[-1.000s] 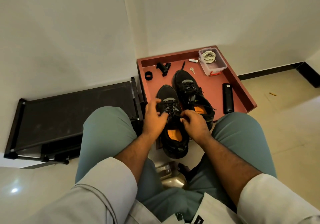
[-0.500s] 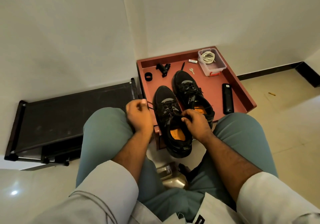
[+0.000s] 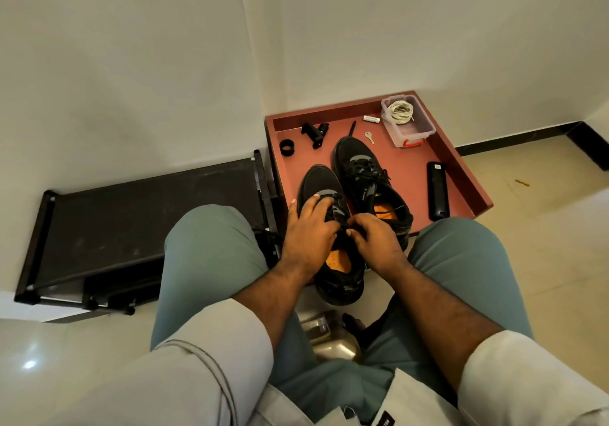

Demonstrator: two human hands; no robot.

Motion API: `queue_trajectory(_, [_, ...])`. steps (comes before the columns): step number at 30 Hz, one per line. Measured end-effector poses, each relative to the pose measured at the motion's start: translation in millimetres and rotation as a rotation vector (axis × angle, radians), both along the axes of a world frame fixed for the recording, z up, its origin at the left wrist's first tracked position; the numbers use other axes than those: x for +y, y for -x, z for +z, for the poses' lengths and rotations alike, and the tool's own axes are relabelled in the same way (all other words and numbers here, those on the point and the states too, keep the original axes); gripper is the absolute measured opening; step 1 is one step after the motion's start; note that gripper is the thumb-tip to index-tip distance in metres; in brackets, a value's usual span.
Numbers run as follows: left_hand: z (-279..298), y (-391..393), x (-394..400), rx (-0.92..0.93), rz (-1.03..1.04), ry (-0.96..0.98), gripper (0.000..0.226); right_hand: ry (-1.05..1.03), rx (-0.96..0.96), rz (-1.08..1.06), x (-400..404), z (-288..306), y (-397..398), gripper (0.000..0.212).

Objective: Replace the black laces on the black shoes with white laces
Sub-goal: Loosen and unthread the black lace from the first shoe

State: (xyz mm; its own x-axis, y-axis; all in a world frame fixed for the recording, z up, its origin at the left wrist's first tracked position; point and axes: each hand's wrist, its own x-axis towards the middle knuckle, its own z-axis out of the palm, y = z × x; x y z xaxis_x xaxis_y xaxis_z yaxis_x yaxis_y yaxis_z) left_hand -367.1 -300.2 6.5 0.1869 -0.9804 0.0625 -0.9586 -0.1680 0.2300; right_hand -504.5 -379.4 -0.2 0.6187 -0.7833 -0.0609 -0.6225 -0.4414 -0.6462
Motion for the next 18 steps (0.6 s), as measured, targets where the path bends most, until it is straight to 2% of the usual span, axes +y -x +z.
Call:
queue_trajectory(3, [-2, -3, -3, -0.048, -0.034, -0.005, 0.023, 0.007, -0.005, 0.014, 0, -2, -1, 0.018])
queue_trajectory(5, [-7, -4, -4, 0.090, 0.007, 0.147, 0.017, -0.007, -0.036, -0.005, -1, -4, -2, 0.016])
queue_trajectory(6, [-6, -4, -3, 0.218, 0.095, 0.268, 0.012, -0.018, -0.052, -0.015, -3, -5, -2, 0.015])
queue_trajectory(8, [-3, -8, -3, 0.504, 0.407, 0.492, 0.003, -0.032, -0.063, -0.026, -5, -6, -2, 0.013])
queue_trajectory(11, [6, -33, -5, 0.824, 0.918, 0.808, 0.013, -0.043, -0.056, -0.024, -7, -6, -2, 0.010])
queue_trajectory(12, [9, -44, -6, 0.893, 1.002, 0.890, 0.017, -0.050, -0.055, -0.029, -7, -6, -2, 0.011])
queue_trajectory(14, [13, -60, -6, 0.951, 1.020, 0.995, 0.027, -0.067, -0.048, -0.047, -8, -5, -3, 0.014])
queue_trajectory(16, [15, -60, -4, 0.890, 0.904, 0.911, 0.030, -0.081, -0.027, -0.067, -7, -4, -5, 0.025])
queue_trajectory(18, [14, -49, -4, 0.637, 0.711, 0.594, 0.039, -0.102, -0.010, -0.100, -6, -4, -7, 0.035])
